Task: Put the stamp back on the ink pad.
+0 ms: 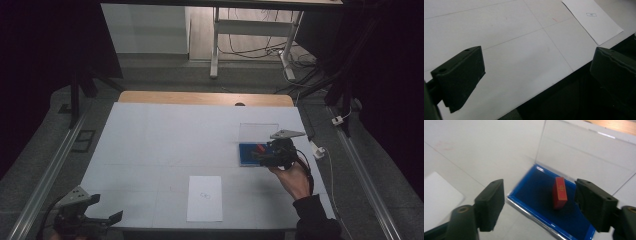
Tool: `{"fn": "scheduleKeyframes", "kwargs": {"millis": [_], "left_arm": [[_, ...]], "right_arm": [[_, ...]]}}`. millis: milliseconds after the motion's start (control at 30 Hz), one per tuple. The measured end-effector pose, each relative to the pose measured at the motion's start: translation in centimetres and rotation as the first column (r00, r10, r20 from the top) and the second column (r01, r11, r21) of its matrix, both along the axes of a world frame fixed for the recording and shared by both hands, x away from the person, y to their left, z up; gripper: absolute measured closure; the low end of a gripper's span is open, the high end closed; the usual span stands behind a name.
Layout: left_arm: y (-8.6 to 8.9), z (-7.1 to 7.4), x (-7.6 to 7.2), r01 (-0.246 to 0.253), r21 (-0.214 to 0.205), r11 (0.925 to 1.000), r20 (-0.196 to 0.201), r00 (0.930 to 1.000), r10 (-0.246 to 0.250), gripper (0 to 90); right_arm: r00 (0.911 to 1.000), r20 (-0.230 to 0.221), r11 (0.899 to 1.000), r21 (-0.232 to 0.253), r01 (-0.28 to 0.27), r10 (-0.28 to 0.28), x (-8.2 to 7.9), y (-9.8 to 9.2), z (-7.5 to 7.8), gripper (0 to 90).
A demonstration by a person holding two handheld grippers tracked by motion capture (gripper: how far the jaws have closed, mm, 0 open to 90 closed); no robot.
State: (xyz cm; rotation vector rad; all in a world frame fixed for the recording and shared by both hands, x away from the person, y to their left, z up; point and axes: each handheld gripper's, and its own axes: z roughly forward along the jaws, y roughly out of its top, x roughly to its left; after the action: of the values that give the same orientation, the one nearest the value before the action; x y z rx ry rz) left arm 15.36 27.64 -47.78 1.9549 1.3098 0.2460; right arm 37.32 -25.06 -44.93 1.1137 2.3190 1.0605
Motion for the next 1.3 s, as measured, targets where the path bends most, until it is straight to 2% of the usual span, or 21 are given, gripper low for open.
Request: {"fn": "scheduleKeyframes", "kwargs": {"millis": [167, 333, 567, 767, 1067, 1300], "left_arm": [[0.0, 0.0, 0.0, -0.001, 0.001, 1.0, -0.001, 1.0, 0.001, 0.0], [0.0, 0.0, 0.0, -0.002, 0.001, 1.0, 0.0, 1.0, 0.002, 0.0], [-0.1, 0.0, 0.1, -0.001, 0.002, 1.0, 0.0, 1.0, 0.001, 0.0], [-0.1, 0.0, 0.1, -0.003, 0.006, 1.0, 0.0, 1.0, 0.003, 0.0], [-0.1, 0.0, 0.0, -0.003, 0.005, 1.0, 0.001, 1.0, 0.003, 0.0], [-0.1, 0.0, 0.0, -0.004, 0.006, 1.0, 0.002, 1.0, 0.004, 0.0]], "right_arm": [[1.0, 0.0, 1.0, 0.013, 0.0, 0.0, -1.1, -0.1, 0.7, 9.7], [0.9995, -0.027, 0.996, 0.092, 0.02, -0.018, -2.4, -0.6, 1.0, 7.1], [0.9998, -0.021, 0.992, 0.125, 0.008, -0.005, -4.1, -1.5, 1.3, 0.8], [0.9996, 0.009, 0.992, 0.126, 0.026, -0.027, -5.7, -2.1, 1.5, 0.0], [0.9982, 0.043, 0.996, 0.081, 0.038, -0.041, -8.4, -2.9, 1.8, 0.0], [0.9967, 0.058, 0.996, 0.068, 0.053, -0.057, -10.2, -3.5, 1.7, 0.0]]}}
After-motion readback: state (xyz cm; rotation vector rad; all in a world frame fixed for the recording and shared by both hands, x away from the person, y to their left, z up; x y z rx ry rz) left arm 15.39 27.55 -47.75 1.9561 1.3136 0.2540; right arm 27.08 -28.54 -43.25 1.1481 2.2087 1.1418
